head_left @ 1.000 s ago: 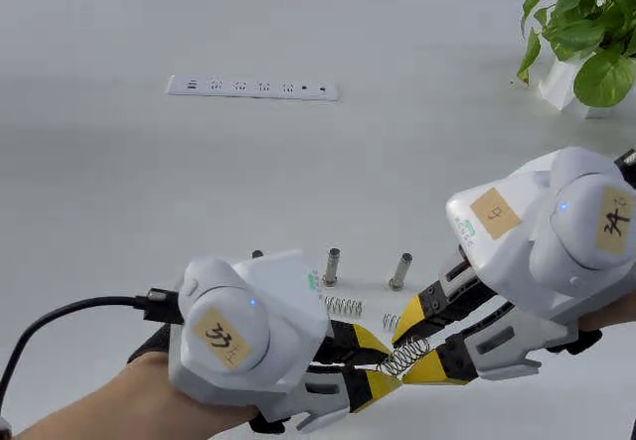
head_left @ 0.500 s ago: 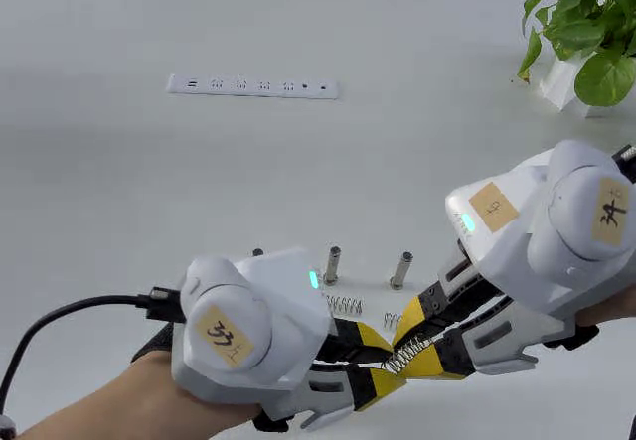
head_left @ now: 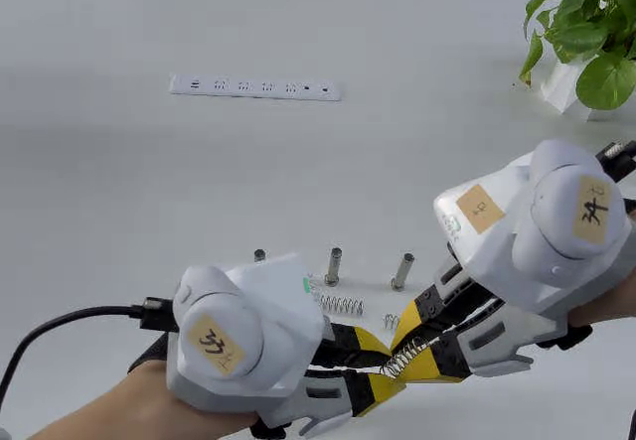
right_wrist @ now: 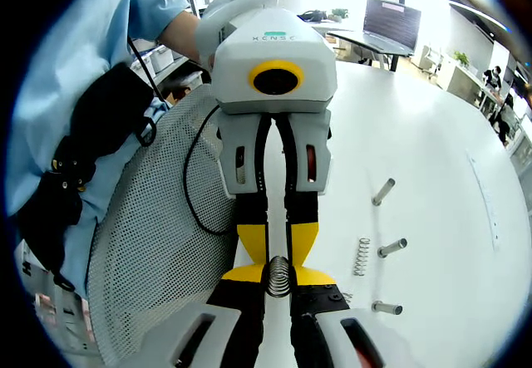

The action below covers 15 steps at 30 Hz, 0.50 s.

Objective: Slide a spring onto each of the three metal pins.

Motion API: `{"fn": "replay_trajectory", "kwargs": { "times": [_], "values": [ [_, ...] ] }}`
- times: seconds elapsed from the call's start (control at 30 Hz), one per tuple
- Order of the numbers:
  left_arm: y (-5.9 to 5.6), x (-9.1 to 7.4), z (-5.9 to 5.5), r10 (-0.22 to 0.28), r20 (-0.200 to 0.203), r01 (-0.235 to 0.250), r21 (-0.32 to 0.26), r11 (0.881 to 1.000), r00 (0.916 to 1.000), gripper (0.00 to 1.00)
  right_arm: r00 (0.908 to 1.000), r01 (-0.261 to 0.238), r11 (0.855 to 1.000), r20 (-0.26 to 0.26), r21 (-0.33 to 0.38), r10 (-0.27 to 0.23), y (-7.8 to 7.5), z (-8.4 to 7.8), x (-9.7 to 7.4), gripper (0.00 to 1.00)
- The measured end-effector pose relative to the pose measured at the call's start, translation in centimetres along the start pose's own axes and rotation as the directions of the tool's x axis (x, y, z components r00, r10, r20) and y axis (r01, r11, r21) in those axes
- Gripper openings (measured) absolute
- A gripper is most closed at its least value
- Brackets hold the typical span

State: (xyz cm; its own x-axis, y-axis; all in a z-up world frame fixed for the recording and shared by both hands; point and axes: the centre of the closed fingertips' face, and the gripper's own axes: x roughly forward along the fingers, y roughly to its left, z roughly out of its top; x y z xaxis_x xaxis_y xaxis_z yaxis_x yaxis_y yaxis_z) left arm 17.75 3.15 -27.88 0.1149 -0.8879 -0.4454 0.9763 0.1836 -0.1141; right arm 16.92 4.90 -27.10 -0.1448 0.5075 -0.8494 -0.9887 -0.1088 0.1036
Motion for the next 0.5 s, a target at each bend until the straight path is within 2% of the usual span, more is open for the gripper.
{"fn": "replay_trajectory", "kwargs": {
  "times": [0.2,0.33,0.5],
  "values": [
    [0.2,-0.2,-0.1,0.015,0.009,-0.015,-0.013,1.0,0.9999,0.08,1.0,0.003,1.0,0.001,-0.003,-0.003,-0.1,0.2,0.0,0.07],
    [0.7,-0.5,-0.5,0.044,0.006,-0.044,-0.025,0.999,0.999,0.18,1.0,0.003,1.0,-0.009,0.001,-0.003,-0.2,0.0,-0.1,0.07],
    [1.8,-1.4,-1.4,0.105,0.008,-0.105,-0.058,0.993,0.9944,0.31,0.9998,0.007,1.0,-0.018,0.002,-0.007,-0.3,-0.4,-0.1,0.07]
  ]
}}
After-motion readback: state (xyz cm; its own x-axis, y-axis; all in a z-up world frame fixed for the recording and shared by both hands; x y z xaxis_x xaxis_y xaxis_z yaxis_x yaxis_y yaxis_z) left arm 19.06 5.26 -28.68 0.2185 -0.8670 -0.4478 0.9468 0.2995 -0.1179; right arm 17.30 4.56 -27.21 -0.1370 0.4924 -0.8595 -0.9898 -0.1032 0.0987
